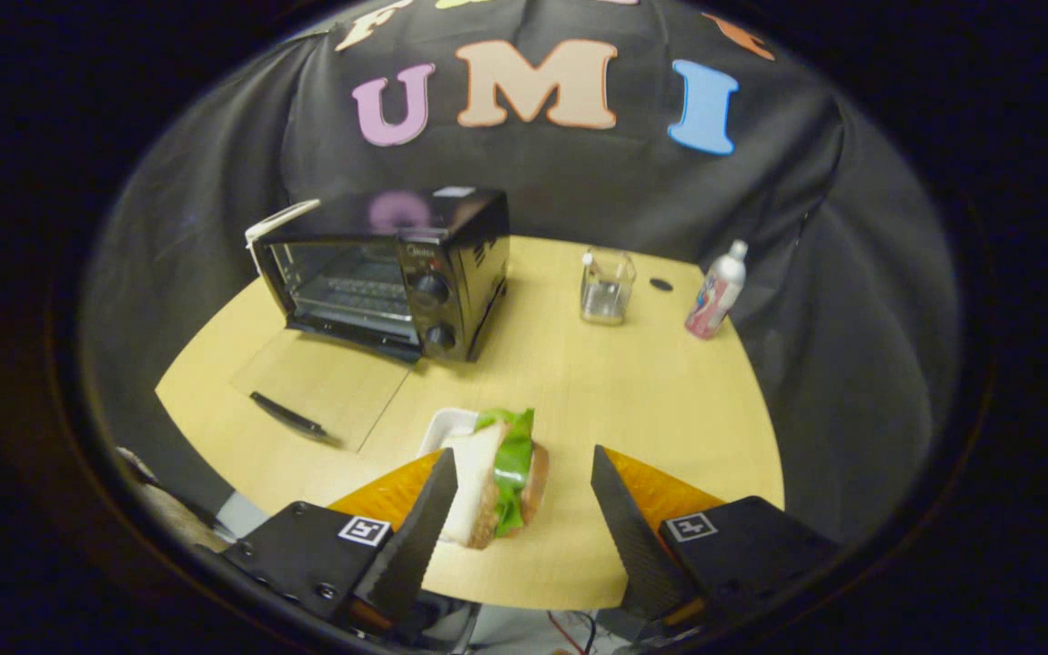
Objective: Open the toaster oven, put the food inside, and close the toaster oven door.
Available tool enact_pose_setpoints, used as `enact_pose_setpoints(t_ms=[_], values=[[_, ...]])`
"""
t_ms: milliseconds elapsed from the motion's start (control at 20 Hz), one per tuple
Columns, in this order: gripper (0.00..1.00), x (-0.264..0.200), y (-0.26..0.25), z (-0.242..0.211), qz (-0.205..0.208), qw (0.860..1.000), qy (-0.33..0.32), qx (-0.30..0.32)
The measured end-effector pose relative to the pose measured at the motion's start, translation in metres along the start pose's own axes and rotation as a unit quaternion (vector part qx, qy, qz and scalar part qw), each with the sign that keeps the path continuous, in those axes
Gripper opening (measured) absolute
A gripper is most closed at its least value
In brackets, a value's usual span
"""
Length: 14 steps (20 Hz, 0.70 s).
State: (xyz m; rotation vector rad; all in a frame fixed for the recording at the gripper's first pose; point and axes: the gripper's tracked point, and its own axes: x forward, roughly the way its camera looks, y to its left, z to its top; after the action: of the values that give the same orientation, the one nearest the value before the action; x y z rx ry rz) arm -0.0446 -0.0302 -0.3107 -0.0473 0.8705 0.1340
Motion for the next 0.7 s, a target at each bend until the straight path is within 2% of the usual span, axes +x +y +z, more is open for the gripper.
enact_pose_setpoints(t_ms=[150, 300, 450, 550, 600, 700], values=[[0.91, 0.011, 0.008, -0.021, 0.045, 0.997, 0.052, 0.044], [0.88, 0.028, 0.004, -0.030, 0.052, 0.994, 0.069, 0.068], [0.71, 0.041, 0.012, -0.037, 0.095, 0.983, 0.086, 0.131], [0.59, 0.042, 0.022, -0.038, 0.134, 0.966, 0.094, 0.198], [0.54, 0.045, 0.022, -0.038, 0.138, 0.961, 0.091, 0.223], [0.42, 0.046, 0.021, -0.038, 0.141, 0.959, 0.079, 0.233]])
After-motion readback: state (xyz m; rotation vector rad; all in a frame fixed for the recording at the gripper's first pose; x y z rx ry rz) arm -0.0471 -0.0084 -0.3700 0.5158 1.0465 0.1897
